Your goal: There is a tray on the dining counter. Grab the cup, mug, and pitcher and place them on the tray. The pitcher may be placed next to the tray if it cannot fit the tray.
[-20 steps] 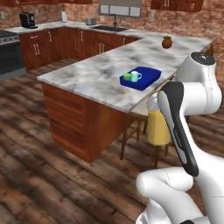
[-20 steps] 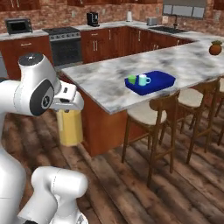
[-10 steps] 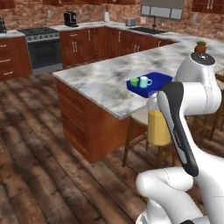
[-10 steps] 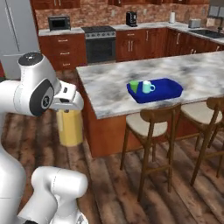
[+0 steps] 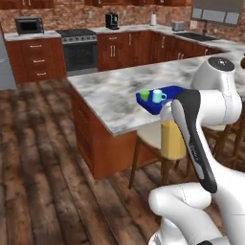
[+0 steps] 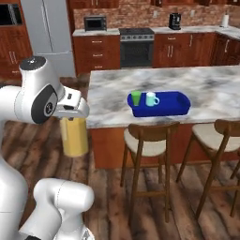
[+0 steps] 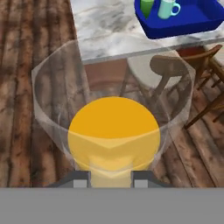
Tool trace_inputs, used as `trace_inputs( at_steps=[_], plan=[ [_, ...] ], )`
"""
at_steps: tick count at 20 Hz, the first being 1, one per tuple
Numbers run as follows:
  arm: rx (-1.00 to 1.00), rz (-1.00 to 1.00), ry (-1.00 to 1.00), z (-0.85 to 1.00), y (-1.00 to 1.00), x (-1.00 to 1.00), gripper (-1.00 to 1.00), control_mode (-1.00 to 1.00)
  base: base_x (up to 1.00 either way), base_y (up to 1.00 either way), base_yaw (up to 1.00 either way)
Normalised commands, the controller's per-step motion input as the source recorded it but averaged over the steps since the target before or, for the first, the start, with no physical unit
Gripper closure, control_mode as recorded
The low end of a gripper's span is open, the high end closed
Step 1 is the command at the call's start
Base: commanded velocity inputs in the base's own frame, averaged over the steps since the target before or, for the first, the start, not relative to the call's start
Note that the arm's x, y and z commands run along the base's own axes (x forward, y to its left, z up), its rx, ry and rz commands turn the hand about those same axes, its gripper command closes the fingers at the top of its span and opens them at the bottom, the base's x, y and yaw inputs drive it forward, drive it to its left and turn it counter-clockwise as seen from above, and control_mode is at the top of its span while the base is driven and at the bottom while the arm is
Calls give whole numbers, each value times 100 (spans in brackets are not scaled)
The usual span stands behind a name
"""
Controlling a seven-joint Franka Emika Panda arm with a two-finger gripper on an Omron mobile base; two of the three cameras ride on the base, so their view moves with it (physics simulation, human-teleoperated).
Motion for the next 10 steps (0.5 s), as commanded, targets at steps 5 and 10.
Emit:
trace_inputs(
  at_steps=[5,10],
  plan=[
    [0,0,0,0,0,0,100,100,0,-94,30],
    [0,0,0,0,0,0,100,100,5,-94,22]
  ],
)
